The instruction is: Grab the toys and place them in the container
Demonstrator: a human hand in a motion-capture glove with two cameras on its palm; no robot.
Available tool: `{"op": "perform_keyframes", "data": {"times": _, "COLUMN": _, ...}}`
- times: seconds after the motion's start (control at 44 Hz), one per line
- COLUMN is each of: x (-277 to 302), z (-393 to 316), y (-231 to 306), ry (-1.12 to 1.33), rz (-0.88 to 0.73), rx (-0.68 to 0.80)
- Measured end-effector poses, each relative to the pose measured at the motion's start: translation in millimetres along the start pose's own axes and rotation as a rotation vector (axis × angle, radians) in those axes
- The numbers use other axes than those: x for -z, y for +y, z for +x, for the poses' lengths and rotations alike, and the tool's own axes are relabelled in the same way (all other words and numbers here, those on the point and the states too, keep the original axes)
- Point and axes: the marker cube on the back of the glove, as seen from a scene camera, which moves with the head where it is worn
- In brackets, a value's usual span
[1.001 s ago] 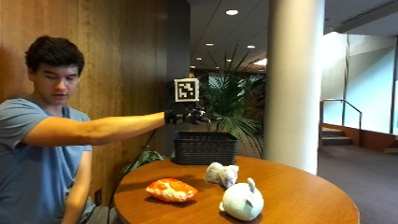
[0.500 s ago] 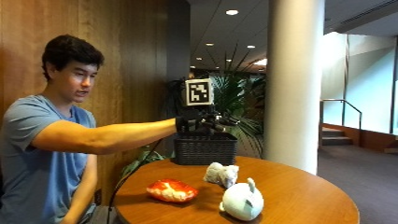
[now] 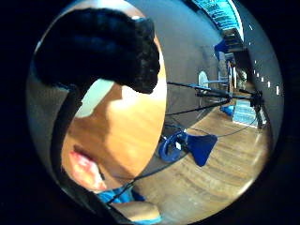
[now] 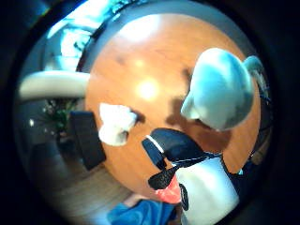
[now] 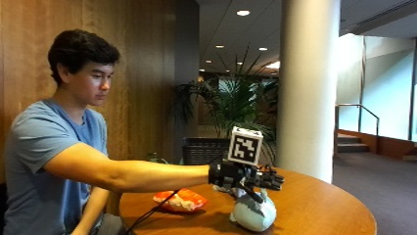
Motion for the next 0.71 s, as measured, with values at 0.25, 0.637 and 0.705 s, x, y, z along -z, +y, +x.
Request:
{"op": "perform_keyframes", "data": {"times": 0.25, "x": -55, "z": 10, "y": -26, "ry": 0.115, "rz": -0.103, "rx": 0.050}}
{"op": "perform_keyframes", "data": {"times": 0.637, "x": -74, "z": 17, "y": -53, "ry": -0.052, "rz": -0.121, "rx": 0.092}}
{"op": "perform_keyframes", "data": {"times": 0.705, "x": -72, "z": 18, "y": -58, "ry": -0.057, "rz": -0.121, "rx": 0.071}}
